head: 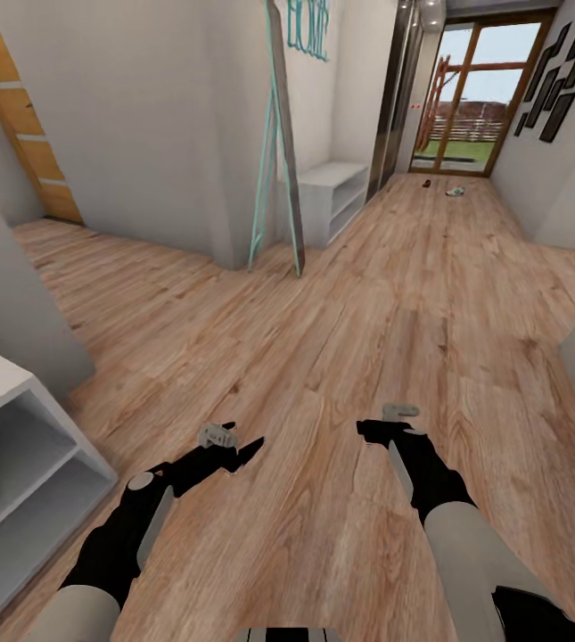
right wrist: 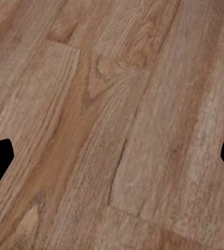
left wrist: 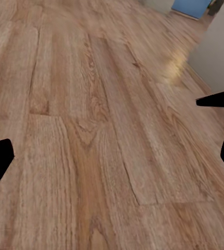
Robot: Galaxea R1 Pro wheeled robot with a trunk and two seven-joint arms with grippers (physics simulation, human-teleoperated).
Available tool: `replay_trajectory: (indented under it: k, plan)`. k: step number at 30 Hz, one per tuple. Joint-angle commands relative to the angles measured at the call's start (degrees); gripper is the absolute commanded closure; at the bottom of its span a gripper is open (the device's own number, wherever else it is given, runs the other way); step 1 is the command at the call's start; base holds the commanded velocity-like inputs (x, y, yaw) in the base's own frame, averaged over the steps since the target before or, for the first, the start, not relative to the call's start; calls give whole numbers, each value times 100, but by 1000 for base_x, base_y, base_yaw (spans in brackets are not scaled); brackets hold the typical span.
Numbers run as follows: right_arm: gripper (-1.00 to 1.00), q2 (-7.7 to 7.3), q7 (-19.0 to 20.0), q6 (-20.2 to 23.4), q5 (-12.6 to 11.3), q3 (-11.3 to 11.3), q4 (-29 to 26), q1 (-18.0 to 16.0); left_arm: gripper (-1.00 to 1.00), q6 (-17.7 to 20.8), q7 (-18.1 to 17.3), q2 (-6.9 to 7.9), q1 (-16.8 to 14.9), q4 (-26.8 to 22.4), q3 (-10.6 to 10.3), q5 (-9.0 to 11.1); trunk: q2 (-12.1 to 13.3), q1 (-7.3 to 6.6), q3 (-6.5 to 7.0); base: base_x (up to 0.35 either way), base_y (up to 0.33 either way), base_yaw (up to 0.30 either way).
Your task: Pick up the two gym shoes and the two sandals from the corridor floor and place them onto the hallstand (shoe rack) in the corridor, making sure they are on the rack and not on the floor. Arrange them so the two gym shoes are next to each other and the two sandals are next to each other.
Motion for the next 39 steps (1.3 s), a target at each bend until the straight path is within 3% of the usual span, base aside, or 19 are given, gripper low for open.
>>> replay_trajectory:
  k: [1,7,28,39]
  plan:
    - [-100,8,11,29,52,-25,-9,-3,-100,44,-23,-1,-1,-5,101,30,-2,3,4,348,0,-103]
    - [-100,8,11,29,49,-25,-9,-2,-100,44,-22,-6,-1,-1,420,30,-2,3,58,348,0,-104]
    - [-100,7,15,29,50,-25,5,-1,-100,44,-24,-18,-1,0,458,32,-2,3,186,349,0,-90]
    - [-100,6,19,29,49,-19,9,-6,-100,44,-20,-19,-1,0,465,32,-2,3,235,348,0,-223]
